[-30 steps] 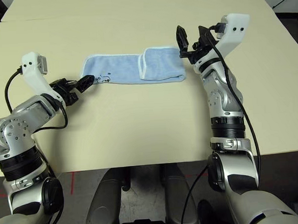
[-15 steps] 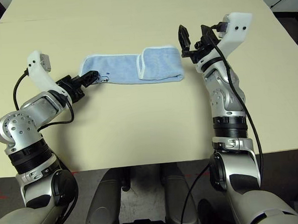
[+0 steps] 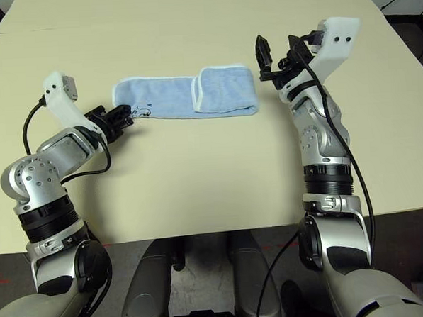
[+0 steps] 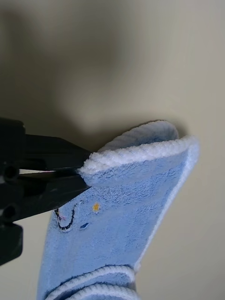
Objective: Fold the towel and set it aside.
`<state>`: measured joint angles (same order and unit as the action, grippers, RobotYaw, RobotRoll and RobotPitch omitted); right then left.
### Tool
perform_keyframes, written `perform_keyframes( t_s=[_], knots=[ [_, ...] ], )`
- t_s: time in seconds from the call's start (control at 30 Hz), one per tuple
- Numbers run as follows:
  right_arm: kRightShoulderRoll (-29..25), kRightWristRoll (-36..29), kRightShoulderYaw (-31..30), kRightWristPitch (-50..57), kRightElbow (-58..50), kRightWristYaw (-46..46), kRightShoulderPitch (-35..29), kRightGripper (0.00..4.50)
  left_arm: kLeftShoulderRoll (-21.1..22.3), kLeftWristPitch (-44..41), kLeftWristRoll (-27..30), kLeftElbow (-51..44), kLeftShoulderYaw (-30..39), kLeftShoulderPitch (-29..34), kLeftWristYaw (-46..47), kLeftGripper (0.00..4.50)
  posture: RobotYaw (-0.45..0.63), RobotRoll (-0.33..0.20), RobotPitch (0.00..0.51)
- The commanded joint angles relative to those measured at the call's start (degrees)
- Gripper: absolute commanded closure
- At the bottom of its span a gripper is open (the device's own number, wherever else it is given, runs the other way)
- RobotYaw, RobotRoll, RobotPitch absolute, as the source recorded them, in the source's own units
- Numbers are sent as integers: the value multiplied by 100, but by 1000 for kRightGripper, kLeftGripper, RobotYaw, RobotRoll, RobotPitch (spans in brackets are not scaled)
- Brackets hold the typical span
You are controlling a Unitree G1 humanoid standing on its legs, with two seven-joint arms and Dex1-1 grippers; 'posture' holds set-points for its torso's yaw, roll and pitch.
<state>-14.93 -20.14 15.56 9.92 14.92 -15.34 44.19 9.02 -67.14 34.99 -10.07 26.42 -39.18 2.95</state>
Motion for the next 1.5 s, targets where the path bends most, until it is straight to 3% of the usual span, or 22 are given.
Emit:
perform_keyframes(
  t_s=[0.03,0.67,1.23,1.5],
  knots=[
    [-60,29,40,-101,-7,20,-120,0,3,72,-31,-42,-155,-38,1,4473,-1,0,315],
    [-96,114,39,-190,83,73,-325,0,-141,-474,901,-1137,-1185,-82,-758,4473,-3,0,306],
    [-37,113,-1,-178,29,92,-403,0,-140,-376,1047,-1152,-1246,-153,-723,4473,0,0,304],
    [-142,-188,-107,345,-311,-341,-546,0,-88,-309,1009,-1099,-1272,-128,-739,4473,-4,0,308]
  ],
)
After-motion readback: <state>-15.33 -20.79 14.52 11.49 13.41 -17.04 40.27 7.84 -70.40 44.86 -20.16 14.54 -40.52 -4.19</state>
